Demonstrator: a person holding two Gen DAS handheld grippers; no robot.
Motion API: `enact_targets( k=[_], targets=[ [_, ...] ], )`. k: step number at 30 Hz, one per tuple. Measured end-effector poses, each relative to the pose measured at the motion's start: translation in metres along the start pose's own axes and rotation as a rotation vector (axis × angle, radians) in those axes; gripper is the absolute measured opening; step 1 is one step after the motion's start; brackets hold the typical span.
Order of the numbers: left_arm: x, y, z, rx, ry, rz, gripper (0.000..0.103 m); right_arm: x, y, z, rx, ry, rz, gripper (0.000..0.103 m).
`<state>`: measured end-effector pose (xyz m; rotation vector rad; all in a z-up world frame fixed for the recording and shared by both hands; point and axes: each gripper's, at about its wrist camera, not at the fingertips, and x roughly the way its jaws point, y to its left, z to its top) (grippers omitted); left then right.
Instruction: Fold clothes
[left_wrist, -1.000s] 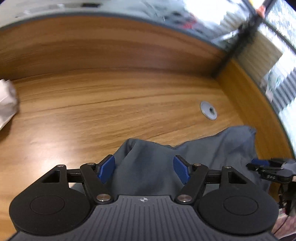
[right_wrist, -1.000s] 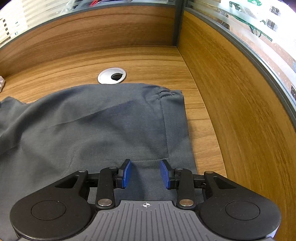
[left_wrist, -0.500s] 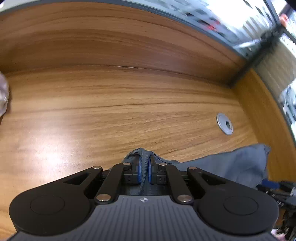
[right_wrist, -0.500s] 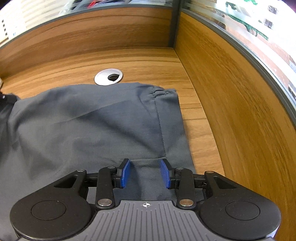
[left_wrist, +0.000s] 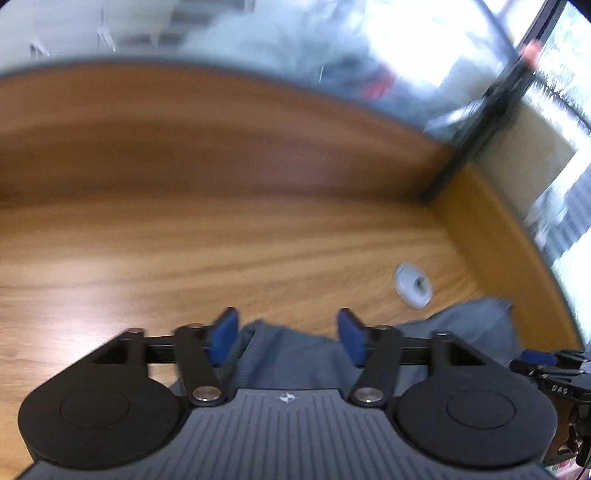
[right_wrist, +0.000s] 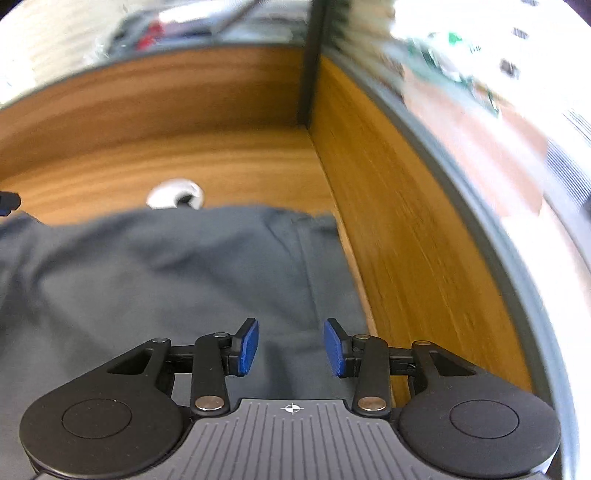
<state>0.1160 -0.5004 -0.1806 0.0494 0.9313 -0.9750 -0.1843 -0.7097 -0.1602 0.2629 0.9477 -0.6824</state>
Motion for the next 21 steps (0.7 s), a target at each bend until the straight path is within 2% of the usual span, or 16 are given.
enact_targets(
  k=[2, 4, 7, 11, 15, 21],
  targets=[
    [-0.031, -0.002, -0.005, -0.026, -0.067, -0.004, 0.078, -0.011, 0.007, 0.006, -0.022, -0.022, 0.046, 0.042],
    [-0.061, -0.003, -0.014, -0.043, -0.126, 0.009, 0.087, -0.022, 0.018, 0.010, -0.049, -0.034, 0.095, 0.043],
    [-0.107, -0.002, -0.032, -0.070, -0.190, 0.051, 0.089, -0.038, 0.037, 0.014, -0.098, -0.043, 0.183, 0.044],
    [-0.164, 0.007, -0.069, -0.118, -0.246, 0.130, 0.090, -0.053, 0.068, 0.016, -0.176, -0.046, 0.301, 0.047],
    [-0.217, 0.021, -0.111, -0.159, -0.285, 0.242, 0.090, -0.069, 0.105, 0.015, -0.274, -0.053, 0.397, 0.047],
    [-0.290, 0.067, -0.173, -0.255, -0.313, 0.406, 0.090, -0.088, 0.168, 0.005, -0.390, -0.041, 0.531, 0.048]
  ],
)
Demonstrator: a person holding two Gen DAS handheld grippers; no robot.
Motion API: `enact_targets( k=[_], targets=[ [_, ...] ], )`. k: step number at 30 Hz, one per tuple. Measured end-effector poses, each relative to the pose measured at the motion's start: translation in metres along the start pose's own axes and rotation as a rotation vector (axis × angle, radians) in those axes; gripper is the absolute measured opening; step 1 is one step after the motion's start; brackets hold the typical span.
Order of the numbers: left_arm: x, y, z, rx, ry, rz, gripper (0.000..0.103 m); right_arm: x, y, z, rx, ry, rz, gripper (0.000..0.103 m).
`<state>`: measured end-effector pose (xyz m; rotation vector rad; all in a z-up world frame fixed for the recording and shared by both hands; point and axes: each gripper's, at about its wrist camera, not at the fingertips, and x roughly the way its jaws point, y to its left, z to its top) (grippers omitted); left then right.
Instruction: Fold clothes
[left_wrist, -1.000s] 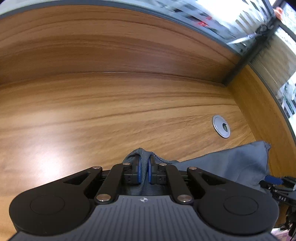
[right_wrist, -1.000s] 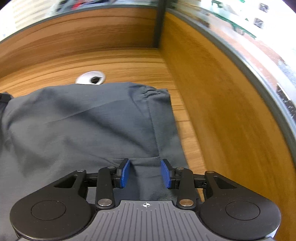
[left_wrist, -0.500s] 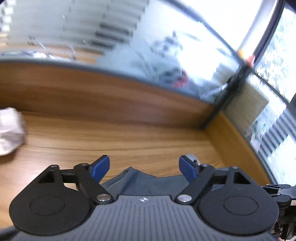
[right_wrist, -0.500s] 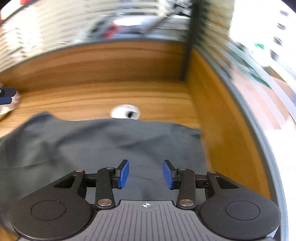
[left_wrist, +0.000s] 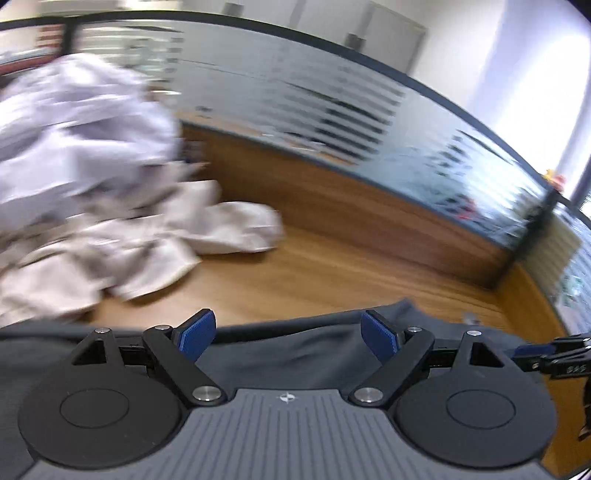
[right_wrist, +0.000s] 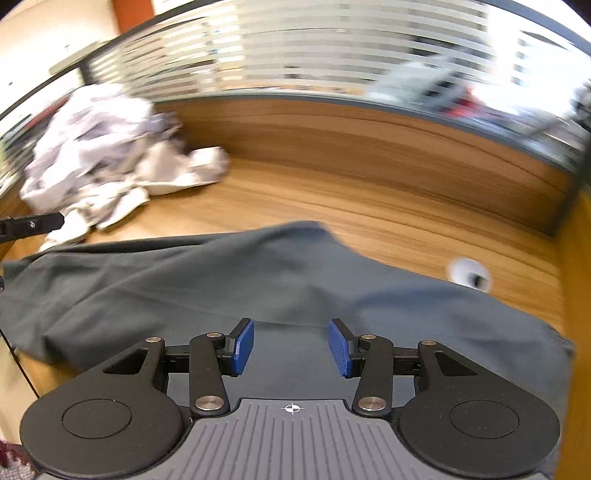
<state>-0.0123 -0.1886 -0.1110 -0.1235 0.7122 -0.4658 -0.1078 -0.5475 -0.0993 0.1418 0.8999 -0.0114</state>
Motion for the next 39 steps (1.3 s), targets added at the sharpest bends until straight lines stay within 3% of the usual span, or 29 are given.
enact_targets(
  k=[6, 12, 19, 25, 27, 31, 35, 36, 37, 38, 39],
  targets=[
    [-0.042, 0.096, 0.000, 0.005, -0.001, 0.051, 0.090, 0.018, 0.074, 0.012, -0.053, 0.016, 0.054, 0.048],
    [-0.070, 0.180, 0.006, 0.072, 0.052, 0.046, 0.090, 0.037, 0.143, 0.014, 0.030, 0.024, 0.064, 0.048],
    [-0.087, 0.253, 0.012, 0.144, 0.090, 0.078, 0.090, 0.063, 0.234, 0.020, 0.048, 0.021, 0.087, 0.048],
    [-0.095, 0.300, 0.009, 0.114, 0.079, 0.157, 0.090, 0.080, 0.302, 0.031, -0.004, 0.027, 0.167, 0.048],
    [-0.092, 0.316, 0.006, 0.076, 0.072, 0.135, 0.088, 0.084, 0.320, 0.035, -0.039, 0.041, 0.177, 0.048],
    [-0.068, 0.344, 0.000, -0.007, 0.108, 0.076, 0.072, 0.091, 0.348, 0.040, -0.082, 0.063, 0.144, 0.048],
    [-0.037, 0.372, -0.002, -0.120, 0.177, 0.051, 0.069, 0.092, 0.370, 0.041, -0.075, 0.071, 0.064, 0.048],
    [-0.031, 0.377, -0.002, -0.132, 0.196, 0.045, 0.060, 0.093, 0.375, 0.039, -0.062, 0.073, 0.047, 0.048],
    [-0.026, 0.381, -0.003, -0.141, 0.213, 0.040, 0.039, 0.093, 0.380, 0.038, -0.049, 0.075, 0.030, 0.048],
    [-0.022, 0.383, -0.002, -0.138, 0.232, 0.018, 0.026, 0.094, 0.385, 0.036, -0.036, 0.077, 0.013, 0.048],
    [-0.020, 0.384, -0.002, -0.131, 0.244, 0.000, 0.000, 0.095, 0.390, 0.034, -0.021, 0.082, -0.002, 0.048]
  ],
)
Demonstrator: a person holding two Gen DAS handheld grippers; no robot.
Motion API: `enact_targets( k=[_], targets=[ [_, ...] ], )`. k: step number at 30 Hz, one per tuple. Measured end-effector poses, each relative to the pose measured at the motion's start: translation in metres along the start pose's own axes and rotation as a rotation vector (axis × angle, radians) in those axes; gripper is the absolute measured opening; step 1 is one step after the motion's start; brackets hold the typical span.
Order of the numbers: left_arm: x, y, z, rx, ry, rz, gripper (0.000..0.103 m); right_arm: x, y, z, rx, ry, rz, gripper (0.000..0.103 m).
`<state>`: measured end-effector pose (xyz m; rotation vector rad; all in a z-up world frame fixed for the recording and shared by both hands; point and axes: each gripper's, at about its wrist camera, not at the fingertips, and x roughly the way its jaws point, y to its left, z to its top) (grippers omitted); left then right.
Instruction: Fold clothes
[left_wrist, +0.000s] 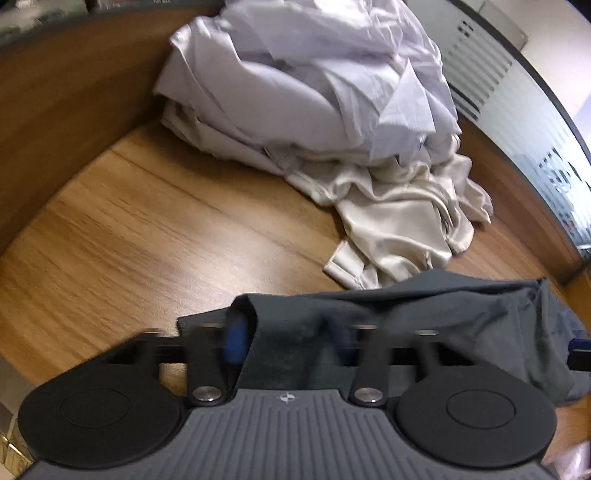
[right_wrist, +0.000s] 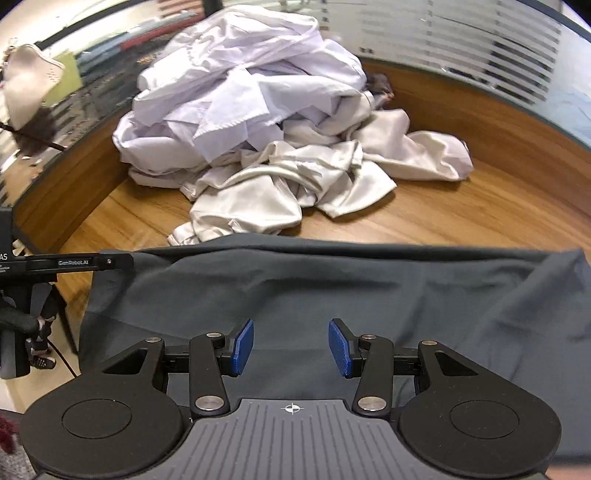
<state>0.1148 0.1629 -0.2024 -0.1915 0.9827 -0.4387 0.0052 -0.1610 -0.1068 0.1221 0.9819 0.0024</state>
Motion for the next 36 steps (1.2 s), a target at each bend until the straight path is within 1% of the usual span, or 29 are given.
enact_targets(
  k=[1, 4, 6, 8, 11, 13, 14, 16, 17, 18, 20, 21, 22, 25, 28, 31, 34, 35, 36],
  targets=[
    [-0.001, 0.001, 0.001, 0.008, 0.000, -0.020, 0.001, 0.002, 0.004, -0.002, 0.014, 0.003, -0.010, 0.048],
    [-0.023, 0.002, 0.006, 0.028, -0.059, -0.072, 0.001, 0.007, 0.015, -0.006, 0.051, 0.011, -0.037, 0.048],
    [-0.046, 0.003, 0.013, 0.045, -0.101, -0.103, 0.001, 0.010, 0.023, -0.008, 0.063, 0.013, -0.052, 0.048],
    [-0.070, 0.002, 0.019, 0.088, -0.142, -0.124, 0.001, 0.011, 0.029, -0.009, 0.074, 0.013, -0.064, 0.048],
    [-0.079, 0.001, 0.018, 0.171, -0.144, -0.114, 0.001, 0.013, 0.036, -0.010, 0.088, 0.012, -0.068, 0.048],
    [-0.070, 0.003, 0.012, 0.217, -0.135, -0.091, 0.005, 0.015, 0.042, -0.010, 0.090, 0.012, -0.072, 0.048],
    [-0.064, 0.005, 0.008, 0.235, -0.128, -0.078, 0.010, 0.016, 0.044, -0.010, 0.089, 0.014, -0.072, 0.048],
    [-0.055, 0.012, 0.004, 0.244, -0.123, -0.077, 0.046, 0.017, 0.049, -0.010, 0.082, 0.018, -0.072, 0.048],
    [-0.053, 0.014, 0.002, 0.249, -0.128, -0.066, 0.054, 0.017, 0.052, -0.010, 0.076, 0.019, -0.071, 0.048],
    [-0.050, 0.017, 0.000, 0.254, -0.134, -0.054, 0.059, 0.016, 0.054, -0.010, 0.070, 0.020, -0.071, 0.048],
    [-0.045, 0.020, -0.003, 0.266, -0.139, -0.039, 0.064, 0.015, 0.058, -0.010, 0.058, 0.022, -0.073, 0.048],
    [-0.041, 0.022, -0.004, 0.267, -0.132, -0.029, 0.069, 0.014, 0.059, -0.010, 0.057, 0.022, -0.074, 0.048],
    [-0.037, 0.025, -0.005, 0.267, -0.123, -0.018, 0.071, 0.013, 0.059, -0.011, 0.058, 0.024, -0.075, 0.048],
    [-0.026, 0.029, -0.008, 0.271, -0.099, 0.018, 0.072, 0.012, 0.059, -0.013, 0.061, 0.031, -0.080, 0.048],
    [-0.017, 0.035, -0.010, 0.241, -0.079, 0.015, 0.073, 0.010, 0.059, -0.015, 0.067, 0.037, -0.085, 0.049],
    [-0.013, 0.032, -0.013, 0.265, -0.079, 0.008, 0.073, 0.008, 0.059, -0.018, 0.071, 0.042, -0.088, 0.049],
    [-0.011, 0.025, -0.019, 0.313, -0.082, -0.003, 0.072, 0.007, 0.058, -0.020, 0.078, 0.044, -0.093, 0.049],
    [-0.010, 0.022, -0.020, 0.325, -0.086, -0.004, 0.071, 0.006, 0.058, -0.021, 0.082, 0.045, -0.094, 0.049],
    [-0.010, 0.021, -0.022, 0.329, -0.088, -0.009, 0.062, 0.006, 0.058, -0.021, 0.083, 0.045, -0.093, 0.049]
  ],
)
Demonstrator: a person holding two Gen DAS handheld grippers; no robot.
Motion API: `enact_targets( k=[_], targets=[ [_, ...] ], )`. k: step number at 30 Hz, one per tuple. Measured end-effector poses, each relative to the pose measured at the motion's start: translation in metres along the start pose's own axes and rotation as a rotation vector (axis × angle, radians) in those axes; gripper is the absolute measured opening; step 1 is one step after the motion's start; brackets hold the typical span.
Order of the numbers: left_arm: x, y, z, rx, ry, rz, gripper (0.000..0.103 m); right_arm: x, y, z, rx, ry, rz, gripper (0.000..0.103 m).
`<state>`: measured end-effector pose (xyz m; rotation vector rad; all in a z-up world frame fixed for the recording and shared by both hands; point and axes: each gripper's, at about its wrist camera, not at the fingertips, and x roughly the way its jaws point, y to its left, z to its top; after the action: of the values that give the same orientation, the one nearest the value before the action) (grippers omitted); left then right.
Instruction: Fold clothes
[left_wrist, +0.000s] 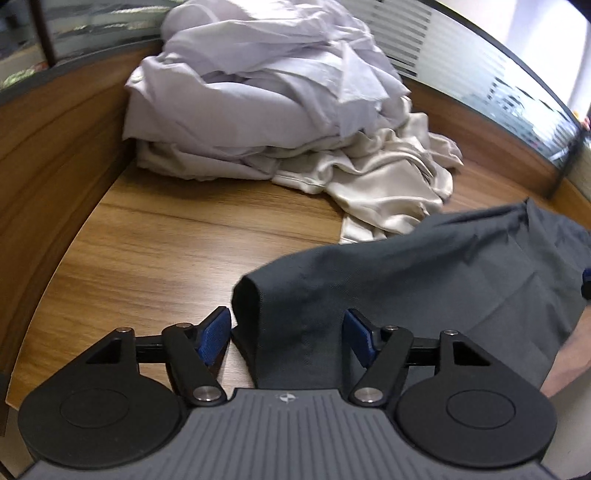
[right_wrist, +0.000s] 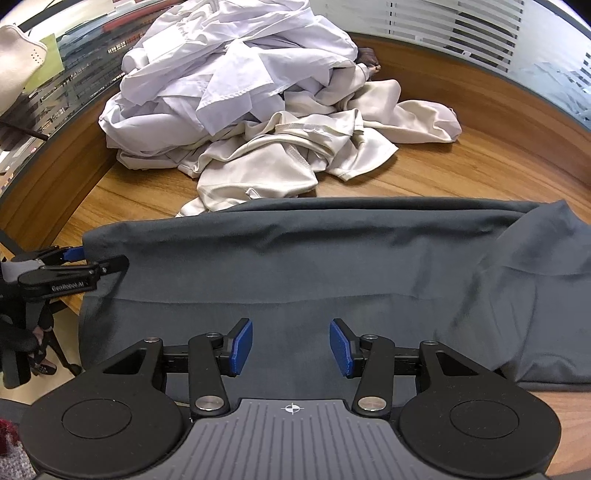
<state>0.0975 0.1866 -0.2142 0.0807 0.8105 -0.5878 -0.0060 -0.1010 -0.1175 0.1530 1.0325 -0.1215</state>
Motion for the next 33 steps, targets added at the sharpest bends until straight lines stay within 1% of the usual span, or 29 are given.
enact_targets(
  k=[1, 2, 4, 5, 6, 9, 11, 14, 17, 19, 21, 24, 27, 28, 30, 32, 33],
  targets=[
    [0.001, -0.001, 0.000, -0.008, 0.008, -0.022, 0.043, 0.000, 0.001, 0.000, -0.001, -0.001, 0.001, 0.049],
    [0.001, -0.002, 0.001, -0.017, 0.018, -0.047, 0.032, -0.001, 0.002, 0.001, -0.001, -0.004, 0.003, 0.049],
    [0.001, -0.004, 0.008, -0.050, 0.045, -0.080, 0.015, -0.002, 0.003, 0.002, -0.001, -0.011, 0.007, 0.052],
    [0.000, -0.005, 0.013, -0.072, 0.050, -0.087, 0.015, -0.002, 0.004, 0.003, -0.002, -0.015, 0.008, 0.053],
    [-0.004, -0.005, 0.020, -0.093, 0.034, -0.089, 0.015, -0.002, 0.005, 0.004, -0.003, -0.019, 0.009, 0.054],
    [-0.026, -0.006, 0.051, -0.113, -0.049, -0.088, 0.015, -0.003, 0.005, 0.006, 0.005, -0.033, 0.008, 0.054],
    [-0.042, -0.011, 0.080, -0.074, -0.116, -0.087, 0.015, -0.003, 0.002, 0.004, 0.014, -0.038, 0.004, 0.054],
    [-0.056, -0.019, 0.123, -0.013, -0.182, -0.099, 0.014, -0.004, -0.006, -0.002, 0.039, -0.043, -0.014, 0.054],
    [-0.061, -0.023, 0.159, 0.011, -0.200, -0.087, 0.015, -0.005, -0.022, -0.012, 0.108, -0.041, -0.042, 0.054],
    [-0.054, -0.017, 0.173, -0.003, -0.168, -0.060, 0.015, -0.006, -0.037, -0.021, 0.156, -0.039, -0.069, 0.054],
    [-0.039, -0.004, 0.173, -0.029, -0.107, -0.013, 0.015, -0.007, -0.051, -0.032, 0.195, -0.039, -0.102, 0.054],
    [-0.010, 0.026, 0.160, -0.179, 0.043, 0.033, 0.015, -0.009, -0.071, -0.047, 0.253, -0.045, -0.148, 0.054],
    [0.001, 0.046, 0.147, -0.253, 0.109, 0.059, 0.015, -0.009, -0.090, -0.052, 0.291, -0.054, -0.179, 0.054],
    [0.003, 0.049, 0.144, -0.254, 0.118, 0.067, 0.015, -0.008, -0.099, -0.052, 0.300, -0.059, -0.188, 0.054],
    [0.006, 0.049, 0.140, -0.220, 0.126, 0.095, 0.016, -0.007, -0.118, -0.048, 0.322, -0.071, -0.203, 0.054],
    [0.010, 0.048, 0.138, -0.182, 0.116, 0.127, 0.025, -0.006, -0.136, -0.043, 0.346, -0.084, -0.216, 0.054],
    [0.009, 0.048, 0.138, -0.179, 0.103, 0.143, 0.030, -0.006, -0.145, -0.039, 0.356, -0.089, -0.219, 0.054]
  ],
)
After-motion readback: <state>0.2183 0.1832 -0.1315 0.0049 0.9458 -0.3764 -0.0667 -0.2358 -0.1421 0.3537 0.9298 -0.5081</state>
